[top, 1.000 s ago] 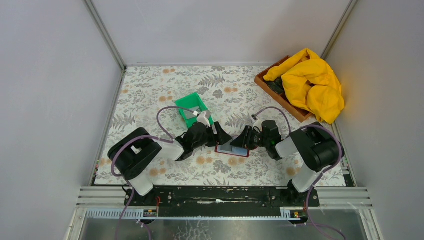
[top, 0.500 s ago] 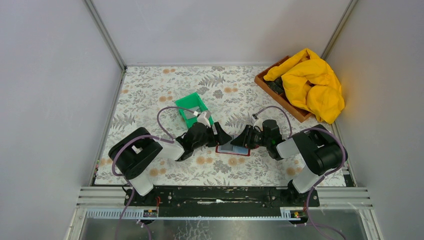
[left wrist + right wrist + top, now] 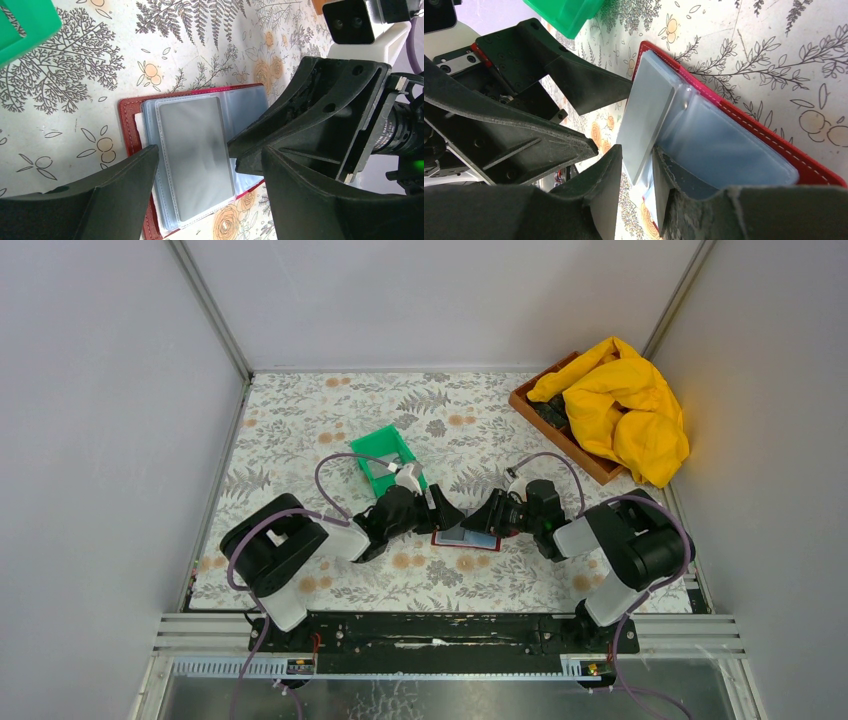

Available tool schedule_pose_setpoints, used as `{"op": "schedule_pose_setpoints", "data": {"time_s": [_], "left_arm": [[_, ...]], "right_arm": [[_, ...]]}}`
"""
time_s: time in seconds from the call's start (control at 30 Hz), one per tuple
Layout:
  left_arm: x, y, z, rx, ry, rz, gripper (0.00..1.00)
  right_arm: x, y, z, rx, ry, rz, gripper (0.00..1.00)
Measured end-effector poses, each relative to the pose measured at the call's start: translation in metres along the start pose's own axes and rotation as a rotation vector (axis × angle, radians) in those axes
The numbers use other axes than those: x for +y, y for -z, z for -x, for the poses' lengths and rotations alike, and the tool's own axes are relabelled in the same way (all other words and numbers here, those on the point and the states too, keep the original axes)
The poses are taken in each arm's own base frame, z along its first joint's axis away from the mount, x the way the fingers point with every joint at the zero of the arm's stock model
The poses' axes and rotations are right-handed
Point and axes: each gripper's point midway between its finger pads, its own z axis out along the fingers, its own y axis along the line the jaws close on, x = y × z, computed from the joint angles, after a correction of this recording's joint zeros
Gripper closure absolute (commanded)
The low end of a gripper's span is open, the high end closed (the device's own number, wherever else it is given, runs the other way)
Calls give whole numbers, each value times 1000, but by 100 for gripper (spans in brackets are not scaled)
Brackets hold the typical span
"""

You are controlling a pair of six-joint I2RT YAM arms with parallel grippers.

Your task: Take the credit cards out of the card holder

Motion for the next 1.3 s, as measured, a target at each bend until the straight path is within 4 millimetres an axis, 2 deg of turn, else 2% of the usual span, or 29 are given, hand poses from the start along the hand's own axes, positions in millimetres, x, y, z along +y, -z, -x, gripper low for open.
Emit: {"op": "schedule_pose_setpoints", "data": {"time_s": [0.27, 0.57, 0.9, 1.3], "left_arm": [[-1, -1, 1, -7, -1, -5, 17], [0, -2, 3, -16, -9, 1, 17], [3, -4, 2, -15, -11, 11, 17], [3, -4, 2, -16, -16, 12, 17]], "right_arm": [[-8, -4, -6, 14, -38, -9, 64], [-7, -7, -9, 21, -45, 2, 64], [12, 0, -2, 2, -7, 29, 64], [3, -5, -10, 28, -65, 21, 64]]}}
